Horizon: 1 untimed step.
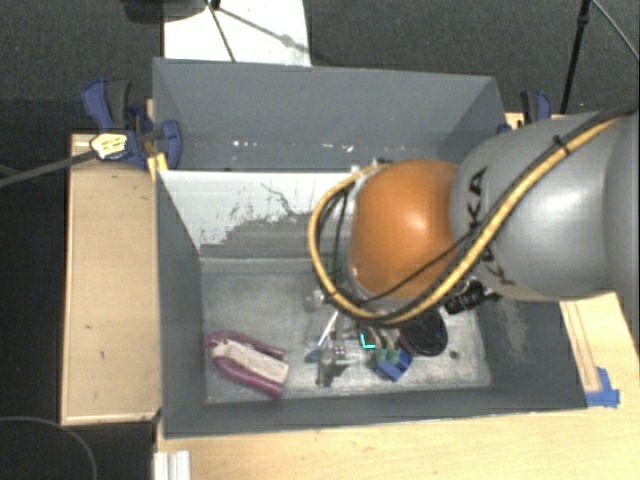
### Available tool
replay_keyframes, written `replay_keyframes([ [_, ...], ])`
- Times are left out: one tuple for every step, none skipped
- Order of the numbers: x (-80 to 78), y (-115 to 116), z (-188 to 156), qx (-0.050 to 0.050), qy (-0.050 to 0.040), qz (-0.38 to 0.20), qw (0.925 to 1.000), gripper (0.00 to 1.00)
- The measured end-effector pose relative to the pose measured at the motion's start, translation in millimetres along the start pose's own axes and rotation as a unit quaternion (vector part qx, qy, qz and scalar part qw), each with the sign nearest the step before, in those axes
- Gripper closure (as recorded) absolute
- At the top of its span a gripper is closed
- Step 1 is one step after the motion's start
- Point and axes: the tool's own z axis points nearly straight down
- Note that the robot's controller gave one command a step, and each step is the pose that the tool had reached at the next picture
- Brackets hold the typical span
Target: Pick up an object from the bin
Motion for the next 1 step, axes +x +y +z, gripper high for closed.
replay_keyframes([
  [-54.4,-42.7,96.0,-0.001,-0.0063,-0.138,0.9904,0.00],
])
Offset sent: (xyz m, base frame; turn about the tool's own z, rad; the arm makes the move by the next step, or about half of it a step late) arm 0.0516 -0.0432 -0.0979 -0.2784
